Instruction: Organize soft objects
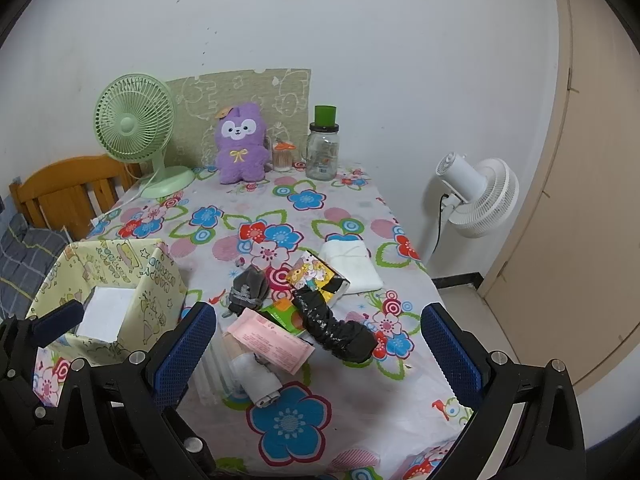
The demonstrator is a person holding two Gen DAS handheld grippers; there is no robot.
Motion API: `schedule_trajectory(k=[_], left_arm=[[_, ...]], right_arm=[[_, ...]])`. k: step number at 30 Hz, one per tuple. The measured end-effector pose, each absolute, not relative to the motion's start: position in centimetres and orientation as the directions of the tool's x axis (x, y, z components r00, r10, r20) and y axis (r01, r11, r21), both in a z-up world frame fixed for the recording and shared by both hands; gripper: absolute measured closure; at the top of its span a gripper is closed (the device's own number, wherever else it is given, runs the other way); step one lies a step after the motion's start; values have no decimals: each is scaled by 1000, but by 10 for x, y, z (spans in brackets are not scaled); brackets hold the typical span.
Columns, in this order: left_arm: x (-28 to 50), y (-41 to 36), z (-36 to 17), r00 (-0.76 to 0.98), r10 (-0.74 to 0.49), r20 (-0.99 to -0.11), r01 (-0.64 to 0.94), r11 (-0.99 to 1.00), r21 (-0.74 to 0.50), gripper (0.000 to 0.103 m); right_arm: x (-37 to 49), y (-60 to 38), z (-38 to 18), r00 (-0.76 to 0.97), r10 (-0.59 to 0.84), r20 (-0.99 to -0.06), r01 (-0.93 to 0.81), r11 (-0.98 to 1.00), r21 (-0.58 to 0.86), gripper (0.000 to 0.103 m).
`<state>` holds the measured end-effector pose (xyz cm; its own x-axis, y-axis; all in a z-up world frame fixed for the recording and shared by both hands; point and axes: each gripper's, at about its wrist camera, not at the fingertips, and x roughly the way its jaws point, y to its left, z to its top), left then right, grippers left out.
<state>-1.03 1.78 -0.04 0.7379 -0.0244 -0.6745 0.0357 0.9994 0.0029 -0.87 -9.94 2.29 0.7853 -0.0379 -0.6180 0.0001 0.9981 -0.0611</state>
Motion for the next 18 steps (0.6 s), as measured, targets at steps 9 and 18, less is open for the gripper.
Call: schedule_trajectory(k=[9,18], left_arm=[[-6,21,-2,733,-35,-679,37,999,-11,0],[-7,18,-3,744,-28,-668,39,999,2,2]], right_arm=[[-8,-99,23,782,-34,-623,-2,998,-57,0],[-6,-101,21,780,-32,-626,-6,998,-59,0]])
